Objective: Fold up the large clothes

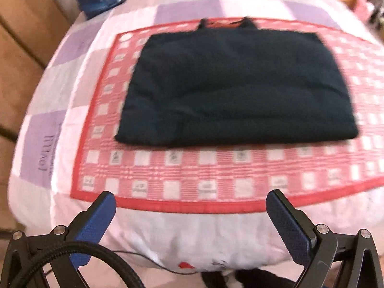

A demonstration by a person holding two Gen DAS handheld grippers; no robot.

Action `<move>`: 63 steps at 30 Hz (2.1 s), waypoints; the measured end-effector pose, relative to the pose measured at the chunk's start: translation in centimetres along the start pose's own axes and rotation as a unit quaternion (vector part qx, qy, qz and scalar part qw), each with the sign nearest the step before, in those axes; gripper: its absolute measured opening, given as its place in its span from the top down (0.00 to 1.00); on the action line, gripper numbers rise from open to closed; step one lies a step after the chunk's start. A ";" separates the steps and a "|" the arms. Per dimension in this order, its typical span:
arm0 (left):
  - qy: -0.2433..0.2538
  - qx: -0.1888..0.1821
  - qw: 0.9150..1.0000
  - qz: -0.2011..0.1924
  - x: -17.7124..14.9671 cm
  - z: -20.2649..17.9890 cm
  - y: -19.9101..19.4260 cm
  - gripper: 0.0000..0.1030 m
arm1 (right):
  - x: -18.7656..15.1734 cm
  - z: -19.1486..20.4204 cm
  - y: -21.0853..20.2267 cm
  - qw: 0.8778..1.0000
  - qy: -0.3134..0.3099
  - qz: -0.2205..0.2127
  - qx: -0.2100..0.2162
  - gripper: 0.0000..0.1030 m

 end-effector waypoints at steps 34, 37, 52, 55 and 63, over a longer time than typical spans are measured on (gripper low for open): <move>-0.002 -0.046 0.998 -0.032 -1.3 -0.1 -9.2 0.00 | -0.8 2.9 -11.1 0.996 0.076 -0.023 -0.035 0.03; -0.003 -0.048 0.998 -0.031 -1.0 -0.4 -9.4 0.00 | -0.4 2.8 -11.4 0.996 0.075 -0.026 -0.035 0.03; -0.004 -0.054 0.998 -0.026 -0.4 -2.0 -9.2 0.00 | 1.0 2.1 -11.5 0.997 0.067 -0.029 -0.033 0.03; -0.003 -0.061 0.998 -0.023 -0.2 -2.4 -9.0 0.00 | 1.1 2.2 -11.4 0.997 0.068 -0.028 -0.033 0.03; -0.001 -0.068 0.998 -0.013 0.2 -3.2 -8.3 0.00 | 1.2 1.7 -11.2 0.997 0.068 -0.025 -0.034 0.03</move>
Point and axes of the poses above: each gripper's, at about its wrist camera, not at the fingertips, and y roughly the way its jaws point, z to its left, x to its top, the point moved 1 cm from there along y, roughly the way its jaws point, and after that the axes turned 3 degrees about x, right-handed, at the moved point
